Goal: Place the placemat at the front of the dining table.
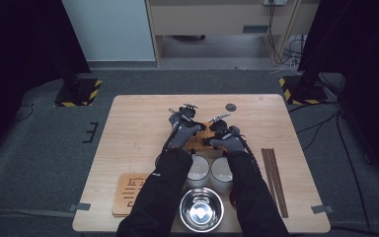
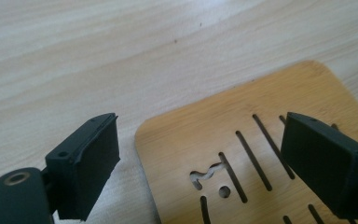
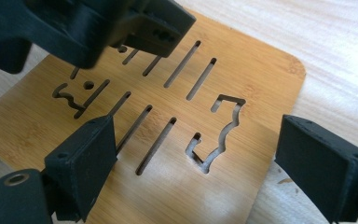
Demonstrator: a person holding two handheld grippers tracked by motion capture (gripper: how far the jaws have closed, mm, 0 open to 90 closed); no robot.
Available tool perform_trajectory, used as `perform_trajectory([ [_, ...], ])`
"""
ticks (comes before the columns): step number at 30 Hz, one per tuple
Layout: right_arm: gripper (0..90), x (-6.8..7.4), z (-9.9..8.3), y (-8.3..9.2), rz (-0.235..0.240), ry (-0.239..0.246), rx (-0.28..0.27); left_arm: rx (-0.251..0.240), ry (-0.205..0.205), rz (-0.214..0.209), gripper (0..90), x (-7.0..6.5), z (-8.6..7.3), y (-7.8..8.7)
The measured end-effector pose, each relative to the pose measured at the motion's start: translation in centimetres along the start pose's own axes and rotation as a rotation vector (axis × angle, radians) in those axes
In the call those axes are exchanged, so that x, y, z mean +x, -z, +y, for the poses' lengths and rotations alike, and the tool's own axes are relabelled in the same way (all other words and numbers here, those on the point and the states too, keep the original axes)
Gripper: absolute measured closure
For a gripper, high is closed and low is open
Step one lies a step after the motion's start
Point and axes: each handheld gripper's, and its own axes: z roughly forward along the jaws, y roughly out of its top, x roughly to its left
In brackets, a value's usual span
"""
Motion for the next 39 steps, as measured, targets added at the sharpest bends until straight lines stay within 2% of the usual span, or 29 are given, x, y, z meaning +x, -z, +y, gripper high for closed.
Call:
perform_trajectory([
  [6,12.2,-0.2,-0.1,0.4,-0.004,0.004,-0.042,-0.065,-0.011,-0.014,11.0,0.1,0.8,1.6],
  [8,12.4,-0.4,-0.1,0.8,-0.007,-0.012,-0.068,-0.096,-0.017,-0.02,11.4,0.4,1.1,2.6],
  [13,12.6,-1.3,-0.2,1.9,-0.018,-0.011,-0.125,-0.159,-0.038,-0.049,11.9,1.1,1.6,5.1],
  [17,12.7,-1.9,-0.3,2.6,-0.003,-0.038,-0.172,-0.179,-0.04,-0.055,11.6,1.9,1.6,6.2],
  [23,12.6,-1.9,-0.1,3.1,0.0,-0.018,-0.203,-0.18,-0.071,-0.041,11.1,2.7,1.3,7.1],
  [30,15.0,-2.9,-0.1,3.3,-0.056,-0.009,-0.225,-0.221,-0.119,-0.059,10.6,3.4,1.1,8.2],
  [33,15.2,-3.3,-0.3,3.1,-0.066,0.006,-0.216,-0.237,-0.124,-0.084,11.0,3.7,0.6,8.1],
  [39,15.9,-4.1,-0.7,2.5,-0.105,0.028,-0.193,-0.216,-0.144,-0.101,11.0,4.7,-0.4,7.1],
])
